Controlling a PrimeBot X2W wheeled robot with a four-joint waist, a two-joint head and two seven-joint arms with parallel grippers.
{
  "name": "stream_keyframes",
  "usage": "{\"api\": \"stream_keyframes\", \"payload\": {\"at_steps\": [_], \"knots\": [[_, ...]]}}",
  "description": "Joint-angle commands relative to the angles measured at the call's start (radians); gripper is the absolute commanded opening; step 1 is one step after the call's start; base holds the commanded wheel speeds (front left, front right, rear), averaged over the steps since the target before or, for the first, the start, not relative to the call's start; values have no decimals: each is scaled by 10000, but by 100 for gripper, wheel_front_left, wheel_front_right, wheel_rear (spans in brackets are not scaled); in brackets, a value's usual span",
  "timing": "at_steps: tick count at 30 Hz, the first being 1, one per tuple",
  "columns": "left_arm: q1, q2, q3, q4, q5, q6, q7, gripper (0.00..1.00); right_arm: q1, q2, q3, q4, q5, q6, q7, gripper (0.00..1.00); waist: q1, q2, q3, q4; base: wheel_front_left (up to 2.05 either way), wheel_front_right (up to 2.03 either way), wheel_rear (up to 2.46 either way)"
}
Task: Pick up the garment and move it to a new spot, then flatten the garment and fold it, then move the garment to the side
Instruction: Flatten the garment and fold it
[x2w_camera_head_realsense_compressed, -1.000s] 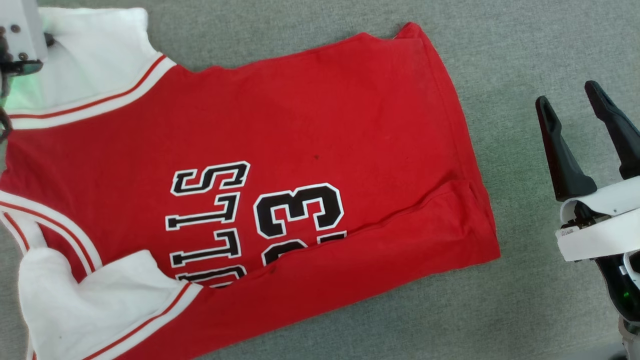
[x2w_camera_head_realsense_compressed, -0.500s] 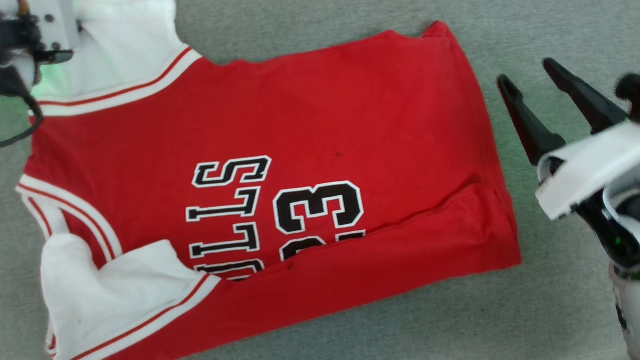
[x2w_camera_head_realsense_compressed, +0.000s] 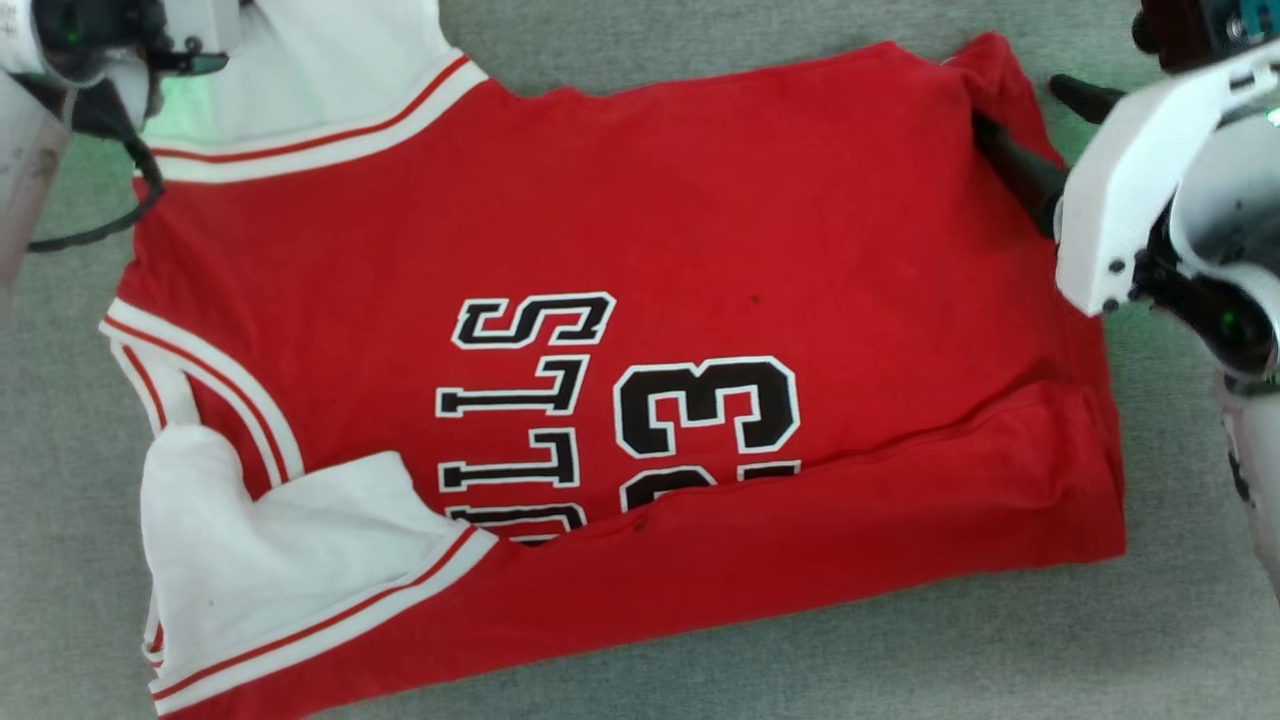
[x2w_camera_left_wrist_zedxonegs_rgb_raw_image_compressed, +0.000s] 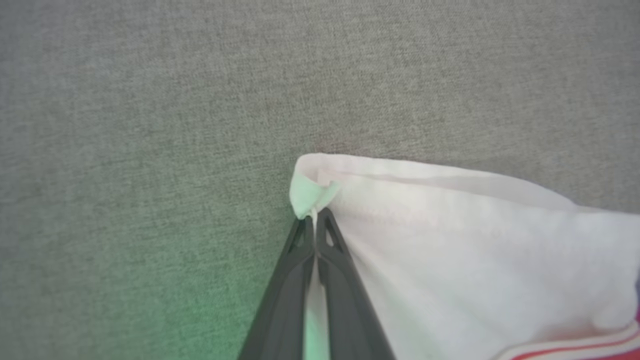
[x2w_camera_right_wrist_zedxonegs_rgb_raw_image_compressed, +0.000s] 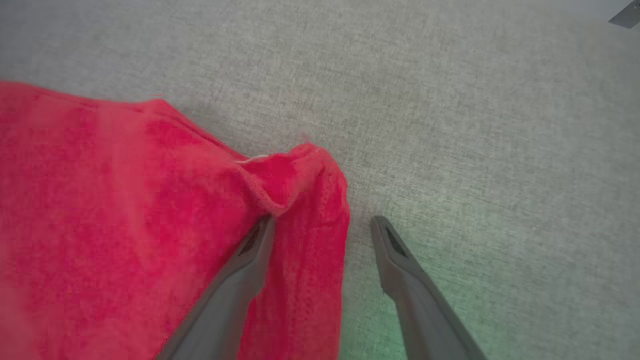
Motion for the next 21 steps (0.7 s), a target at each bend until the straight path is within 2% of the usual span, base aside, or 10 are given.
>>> {"api": "stream_keyframes", "payload": {"at_steps": [1, 7, 8, 9, 14, 21], "knots": [[262, -222, -113, 155, -35, -85, -23, 0, -299, 17, 58, 226, 124, -11, 349, 100, 0, 0, 114, 129, 0, 0, 0], [184, -471, -135, 527, -21, -295, -162, 0, -968, 207, 650, 1210, 313, -3, 2288, 100, 0, 0, 188, 275, 0, 0, 0], [185, -519, -132, 574, -34, -342, -181, 0, -1051, 194, 792, 1282, 373, -2, 2559, 43, 0, 0, 191, 305, 0, 0, 0], [180, -568, -128, 634, -45, -363, -193, 0, -1127, 192, 842, 1347, 434, -2, 2779, 0, 0, 0, 191, 334, 0, 0, 0], [131, -728, -38, 866, -100, -552, -418, 0, -1538, -57, 655, 1364, 415, -3, 3358, 0, 0, 0, 125, 507, 0, 0, 0], [-145, -805, 238, 950, -198, -983, -1023, 0, -1424, -450, 215, 1054, 464, -9, 2873, 0, 0, 0, -263, 913, 0, 0, 0]]}}
